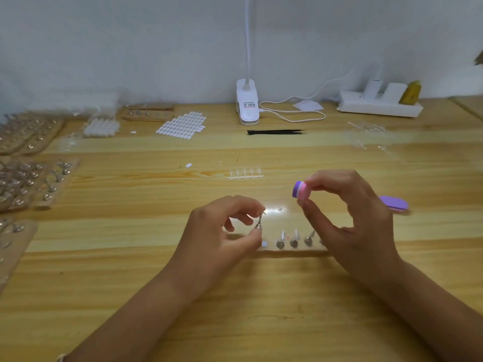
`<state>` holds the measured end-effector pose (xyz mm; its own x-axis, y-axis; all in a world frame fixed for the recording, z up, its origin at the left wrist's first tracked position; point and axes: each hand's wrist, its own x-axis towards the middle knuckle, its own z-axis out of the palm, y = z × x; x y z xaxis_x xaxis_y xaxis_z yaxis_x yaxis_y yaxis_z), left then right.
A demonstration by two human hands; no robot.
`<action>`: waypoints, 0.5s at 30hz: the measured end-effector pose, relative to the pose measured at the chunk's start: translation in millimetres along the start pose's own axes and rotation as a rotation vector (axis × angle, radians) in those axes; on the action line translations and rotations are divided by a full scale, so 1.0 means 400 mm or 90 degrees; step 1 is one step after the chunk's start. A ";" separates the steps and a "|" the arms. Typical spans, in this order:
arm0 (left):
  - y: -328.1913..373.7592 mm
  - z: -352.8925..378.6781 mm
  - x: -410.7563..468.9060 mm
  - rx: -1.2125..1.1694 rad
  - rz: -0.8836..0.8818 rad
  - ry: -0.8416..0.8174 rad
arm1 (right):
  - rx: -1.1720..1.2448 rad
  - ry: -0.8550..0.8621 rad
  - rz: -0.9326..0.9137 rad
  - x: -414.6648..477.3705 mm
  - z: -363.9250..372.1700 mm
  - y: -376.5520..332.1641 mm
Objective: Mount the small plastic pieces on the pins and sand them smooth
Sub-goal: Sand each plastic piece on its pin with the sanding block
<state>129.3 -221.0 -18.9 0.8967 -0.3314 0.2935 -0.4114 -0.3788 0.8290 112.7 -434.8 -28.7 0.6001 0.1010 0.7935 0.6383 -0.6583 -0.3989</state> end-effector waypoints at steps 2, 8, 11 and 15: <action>-0.006 0.006 -0.006 -0.001 -0.019 -0.041 | -0.009 -0.002 -0.006 -0.002 0.000 0.000; -0.007 0.015 -0.005 0.031 0.008 -0.079 | -0.016 -0.014 -0.037 -0.006 0.008 -0.006; -0.009 0.015 -0.006 -0.033 -0.005 -0.089 | -0.013 -0.021 -0.048 -0.005 0.011 -0.008; 0.002 0.018 -0.007 -0.070 0.013 -0.073 | -0.023 -0.028 -0.040 -0.006 0.010 -0.010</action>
<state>125.5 -226.7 -22.6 0.8611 -0.4372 0.2595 -0.4031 -0.2763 0.8724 110.8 -429.4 -30.9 0.5800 0.1750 0.7956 0.6583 -0.6759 -0.3313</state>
